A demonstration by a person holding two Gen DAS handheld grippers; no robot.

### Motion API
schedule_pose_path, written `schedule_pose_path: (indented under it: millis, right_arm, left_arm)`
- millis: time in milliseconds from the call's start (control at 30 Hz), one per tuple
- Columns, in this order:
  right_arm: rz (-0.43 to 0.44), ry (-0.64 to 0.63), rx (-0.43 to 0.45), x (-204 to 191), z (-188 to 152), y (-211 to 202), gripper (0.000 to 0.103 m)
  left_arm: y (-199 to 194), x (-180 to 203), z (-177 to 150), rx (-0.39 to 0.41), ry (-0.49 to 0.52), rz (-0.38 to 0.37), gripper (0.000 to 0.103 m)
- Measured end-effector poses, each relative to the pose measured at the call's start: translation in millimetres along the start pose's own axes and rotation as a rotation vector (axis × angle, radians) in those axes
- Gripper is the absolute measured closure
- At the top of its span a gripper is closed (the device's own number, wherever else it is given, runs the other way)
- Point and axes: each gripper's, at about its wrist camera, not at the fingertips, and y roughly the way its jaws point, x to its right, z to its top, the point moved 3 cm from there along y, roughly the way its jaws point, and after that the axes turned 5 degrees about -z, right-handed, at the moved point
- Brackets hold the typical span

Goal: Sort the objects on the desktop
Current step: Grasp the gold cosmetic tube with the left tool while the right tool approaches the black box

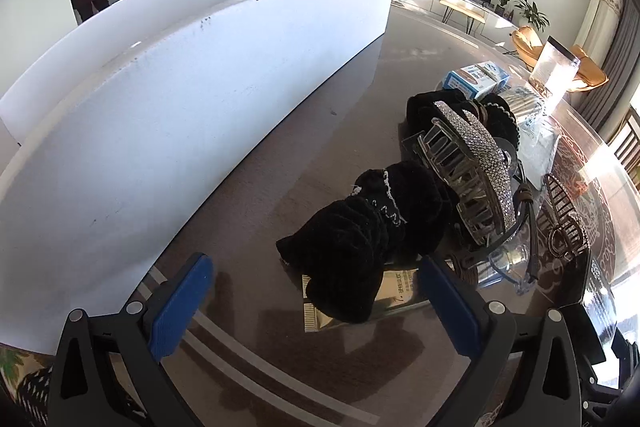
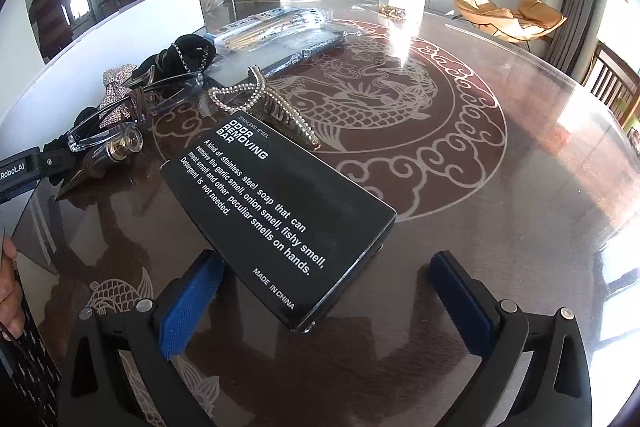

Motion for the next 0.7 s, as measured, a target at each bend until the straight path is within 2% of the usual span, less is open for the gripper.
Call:
schedule_pose_path:
  millis: [100,200,267,333,367,467,533,600,700]
  right_arm:
    - [0.0,0.0,0.0,0.0,0.1,0.1,0.0]
    - [0.003,0.003,0.001,0.2,-0.3,-0.6,0.0]
    - [0.007,0.006,0.003,0.7,-0.4,-0.6,0.0]
    - [0.01,0.008,0.004,1.1,0.0,0.1,0.0]
    - [0.011,0.008,0.004,1.2,0.1,0.4,0.0]
    - [0.013,0.01,0.005,1.3,0.1,0.3,0.0]
    - [0.015,0.011,0.005,1.1,0.0,0.3,0.0]
    - [0.015,0.011,0.006,1.3,0.0,0.3,0.0]
    - [0.019,0.013,0.006,1.5,0.2,0.1,0.0]
  left_arm:
    - [2.7,9.0,0.0,-0.014,0.035,-0.049,0.0]
    - [-4.0,18.2,-15.7,-0.073,0.082,-0.148,0.0]
    - [-8.7,28.5,-24.4,-0.126,0.152,-0.181,0.0]
    - [-14.5,32.5,-27.5,-0.165,0.172,-0.266,0.0]
    - [-17.3,30.8,-26.6,-0.165,0.167,-0.283,0.0]
    - [-20.4,22.2,-16.5,-0.118,0.173,-0.229,0.0]
    - [-17.0,23.2,-10.0,-0.139,0.206,-0.279,0.0]
    - [-12.6,31.7,-9.1,-0.188,0.302,-0.344,0.0]
    - [-9.2,40.6,-4.9,-0.156,0.425,-0.26,0.0]
